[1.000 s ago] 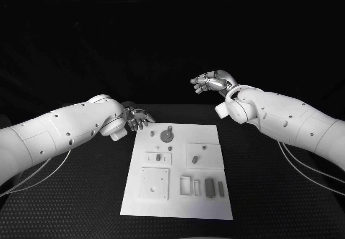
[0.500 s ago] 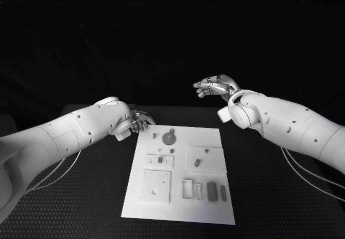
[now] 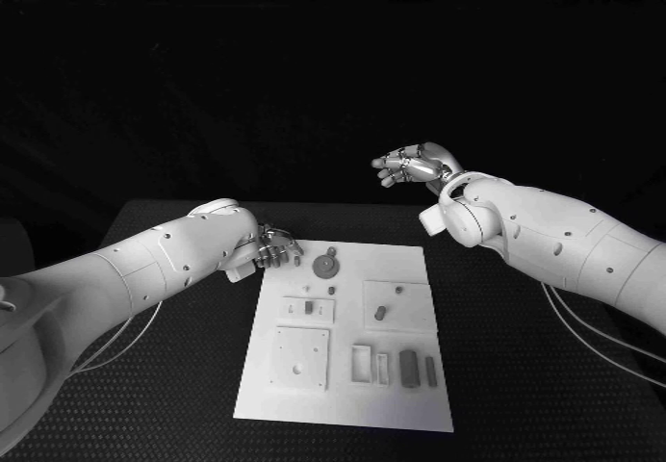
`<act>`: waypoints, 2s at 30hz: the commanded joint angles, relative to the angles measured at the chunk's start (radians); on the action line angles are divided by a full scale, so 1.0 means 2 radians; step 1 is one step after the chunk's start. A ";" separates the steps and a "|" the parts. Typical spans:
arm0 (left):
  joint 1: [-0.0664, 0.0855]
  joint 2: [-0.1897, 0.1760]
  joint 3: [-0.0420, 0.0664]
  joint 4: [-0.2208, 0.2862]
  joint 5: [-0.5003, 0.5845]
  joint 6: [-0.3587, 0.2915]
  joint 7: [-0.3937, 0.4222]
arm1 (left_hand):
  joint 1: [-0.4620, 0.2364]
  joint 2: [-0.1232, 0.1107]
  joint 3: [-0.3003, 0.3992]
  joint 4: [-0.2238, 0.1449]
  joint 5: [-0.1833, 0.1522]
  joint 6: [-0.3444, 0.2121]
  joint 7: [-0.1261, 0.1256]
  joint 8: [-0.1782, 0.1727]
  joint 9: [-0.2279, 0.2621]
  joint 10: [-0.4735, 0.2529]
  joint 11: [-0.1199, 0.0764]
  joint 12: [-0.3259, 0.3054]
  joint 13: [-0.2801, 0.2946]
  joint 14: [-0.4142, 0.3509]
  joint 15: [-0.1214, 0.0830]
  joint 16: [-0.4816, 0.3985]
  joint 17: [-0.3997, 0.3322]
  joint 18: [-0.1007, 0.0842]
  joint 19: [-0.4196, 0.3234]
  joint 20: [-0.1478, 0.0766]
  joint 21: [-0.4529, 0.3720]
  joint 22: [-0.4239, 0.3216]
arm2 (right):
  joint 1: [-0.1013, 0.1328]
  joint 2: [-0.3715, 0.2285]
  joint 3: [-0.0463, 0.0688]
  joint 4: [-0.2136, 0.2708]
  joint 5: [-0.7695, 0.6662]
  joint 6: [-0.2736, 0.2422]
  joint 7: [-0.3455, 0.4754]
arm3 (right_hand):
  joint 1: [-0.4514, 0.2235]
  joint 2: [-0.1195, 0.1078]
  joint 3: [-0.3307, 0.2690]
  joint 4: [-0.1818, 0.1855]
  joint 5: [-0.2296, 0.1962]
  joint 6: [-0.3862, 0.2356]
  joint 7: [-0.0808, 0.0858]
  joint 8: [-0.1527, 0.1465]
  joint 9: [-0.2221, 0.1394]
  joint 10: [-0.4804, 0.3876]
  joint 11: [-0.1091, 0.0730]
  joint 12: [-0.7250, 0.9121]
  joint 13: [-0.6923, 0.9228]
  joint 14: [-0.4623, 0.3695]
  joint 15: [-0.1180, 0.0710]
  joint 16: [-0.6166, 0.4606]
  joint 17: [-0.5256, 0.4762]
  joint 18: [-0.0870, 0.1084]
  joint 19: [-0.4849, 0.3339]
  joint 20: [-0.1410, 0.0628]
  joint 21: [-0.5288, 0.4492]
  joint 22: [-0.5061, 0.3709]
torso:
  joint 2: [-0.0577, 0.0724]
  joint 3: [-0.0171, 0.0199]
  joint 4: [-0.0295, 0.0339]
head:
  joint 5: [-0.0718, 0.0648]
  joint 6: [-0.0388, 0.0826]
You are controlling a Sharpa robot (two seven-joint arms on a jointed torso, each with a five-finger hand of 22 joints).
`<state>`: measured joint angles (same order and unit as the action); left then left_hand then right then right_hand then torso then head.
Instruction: Assemble the parts on the task board
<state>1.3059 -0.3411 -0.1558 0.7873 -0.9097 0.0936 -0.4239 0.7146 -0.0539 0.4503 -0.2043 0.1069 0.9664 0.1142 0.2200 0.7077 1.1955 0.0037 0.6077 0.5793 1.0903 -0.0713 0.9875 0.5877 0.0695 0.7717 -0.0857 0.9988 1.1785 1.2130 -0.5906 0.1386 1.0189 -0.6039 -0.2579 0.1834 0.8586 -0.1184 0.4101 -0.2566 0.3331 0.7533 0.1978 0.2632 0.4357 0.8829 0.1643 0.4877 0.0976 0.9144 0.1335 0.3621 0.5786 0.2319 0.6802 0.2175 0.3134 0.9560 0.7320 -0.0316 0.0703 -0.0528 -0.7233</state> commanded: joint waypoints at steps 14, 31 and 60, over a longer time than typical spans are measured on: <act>-0.004 0.012 0.000 -0.012 0.005 0.014 0.014 | 0.002 0.007 -0.002 0.003 -0.001 -0.010 0.001 -0.006 -0.003 0.002 0.001 0.000 0.002 0.002 -0.001 0.002 0.004 -0.005 -0.001 -0.041 0.001 0.003 | 0.000 0.000 0.000 0.002 0.001 0.004 0.003 | 0.001 0.004 -0.004 0.000 0.002 -0.003 0.013 0.001 -0.001 0.003 0.000 -0.003 -0.001 -0.001 0.003 -0.002 0.000 0.001 -0.002 0.001 -0.004 0.001 | 0.000 0.0002 -0.0002 | -0.004 0.000; -0.008 0.018 0.001 -0.025 0.020 0.019 0.020 | 0.015 0.030 0.000 -0.002 0.001 -0.011 0.001 -0.006 -0.005 0.002 0.002 -0.001 0.003 0.001 0.000 0.000 0.009 -0.006 -0.003 -0.040 0.001 0.006 | 0.000 0.001 0.000 0.002 0.001 0.005 0.003 | 0.001 0.004 -0.004 0.000 0.002 -0.003 0.013 0.001 -0.001 0.003 0.000 -0.003 -0.002 -0.001 0.003 -0.002 0.000 0.002 -0.002 0.001 -0.004 0.001 | -0.001 0.0005 0.0003 | -0.007 0.000; -0.008 0.018 0.001 -0.034 0.044 0.025 0.029 | 0.050 0.055 0.001 -0.019 -0.002 -0.012 0.002 -0.006 -0.006 0.000 0.003 -0.008 0.003 0.000 0.001 -0.004 0.016 -0.009 -0.007 -0.039 -0.002 0.012 | 0.000 0.004 0.000 0.000 0.001 0.006 0.002 | 0.000 0.004 -0.004 0.001 0.002 -0.003 0.014 0.001 -0.002 0.004 0.000 -0.003 -0.003 0.000 0.003 -0.002 0.000 0.002 -0.002 0.001 -0.005 0.001 | -0.001 0.0003 0.0007 | -0.006 -0.001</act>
<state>1.2893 -0.3058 -0.1547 0.7205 -0.8394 0.1292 -0.3795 0.8063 0.0601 0.4503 -0.2347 0.1014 0.9459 0.1186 0.2053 0.6943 1.1952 0.0039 0.5954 0.5862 1.0901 -0.0710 0.9835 0.6190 0.0696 0.7645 -0.0857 0.9988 1.2017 1.2131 -0.5836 0.1386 1.0181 -0.6027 -0.2578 0.1820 0.8586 -0.1184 0.4072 -0.2537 0.3331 0.7533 0.1977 0.2632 0.4332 0.8829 0.1643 0.4877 0.0923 0.9145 0.1334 0.3621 0.5786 0.2319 0.6802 0.2175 0.3096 0.9574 0.7303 -0.0305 0.0714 -0.0654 -0.7243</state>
